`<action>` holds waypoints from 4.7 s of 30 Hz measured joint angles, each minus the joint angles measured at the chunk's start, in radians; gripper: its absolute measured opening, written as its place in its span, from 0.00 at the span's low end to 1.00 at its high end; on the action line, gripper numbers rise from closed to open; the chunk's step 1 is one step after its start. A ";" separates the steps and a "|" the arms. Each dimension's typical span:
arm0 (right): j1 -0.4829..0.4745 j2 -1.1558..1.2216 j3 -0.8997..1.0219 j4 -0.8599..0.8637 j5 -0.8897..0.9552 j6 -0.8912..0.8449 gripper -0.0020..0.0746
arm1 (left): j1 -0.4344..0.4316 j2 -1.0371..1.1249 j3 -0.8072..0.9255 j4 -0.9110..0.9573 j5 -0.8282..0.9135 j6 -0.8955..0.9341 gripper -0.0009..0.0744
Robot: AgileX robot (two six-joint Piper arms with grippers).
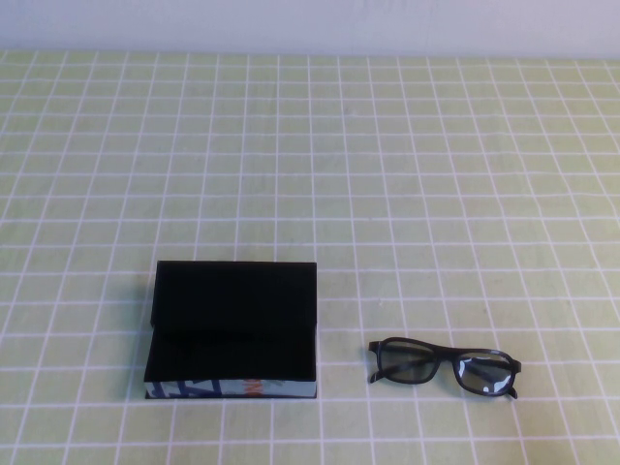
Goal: Return glasses to glasses case
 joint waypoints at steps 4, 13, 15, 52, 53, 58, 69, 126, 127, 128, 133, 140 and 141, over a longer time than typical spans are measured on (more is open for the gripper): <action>0.000 0.000 0.000 0.086 -0.036 0.000 0.01 | 0.000 0.000 0.000 0.000 0.000 0.000 0.01; 0.000 0.000 0.000 0.217 -0.057 0.000 0.01 | 0.000 0.000 0.000 0.000 0.000 0.000 0.01; 0.000 0.000 0.000 0.253 -0.004 0.000 0.01 | 0.000 0.000 0.000 0.000 0.000 0.000 0.01; 0.559 1.488 -1.130 -0.347 0.907 -0.678 0.01 | 0.000 0.000 0.000 0.000 0.000 0.000 0.01; 0.572 1.524 -1.159 -0.366 0.913 -0.699 0.01 | 0.000 0.000 0.000 0.000 0.000 0.000 0.01; 0.586 1.637 -1.232 -0.426 0.908 -0.853 0.07 | 0.000 0.000 0.000 0.000 0.000 0.000 0.01; 0.584 1.738 -1.241 -0.505 0.812 -0.987 0.44 | 0.000 0.000 0.000 0.000 0.000 0.000 0.01; 0.530 1.899 -1.324 -0.502 0.849 -1.075 0.50 | 0.000 0.000 0.000 0.000 0.000 0.000 0.01; 0.530 1.899 -1.324 -0.502 0.851 -1.075 0.49 | 0.000 0.000 0.000 0.000 0.000 0.000 0.01; 0.530 1.899 -1.324 -0.502 0.854 -1.075 0.48 | 0.000 0.000 0.000 0.000 0.000 0.000 0.01; 0.530 1.899 -1.326 -0.502 0.862 -1.075 0.45 | 0.000 0.000 0.000 0.000 0.000 0.000 0.01; 0.530 1.899 -1.326 -0.498 0.881 -1.075 0.42 | 0.000 0.000 0.000 0.000 0.000 0.000 0.01; 0.530 1.899 -1.326 -0.498 0.883 -1.075 0.41 | 0.000 0.000 0.000 0.000 0.000 0.000 0.01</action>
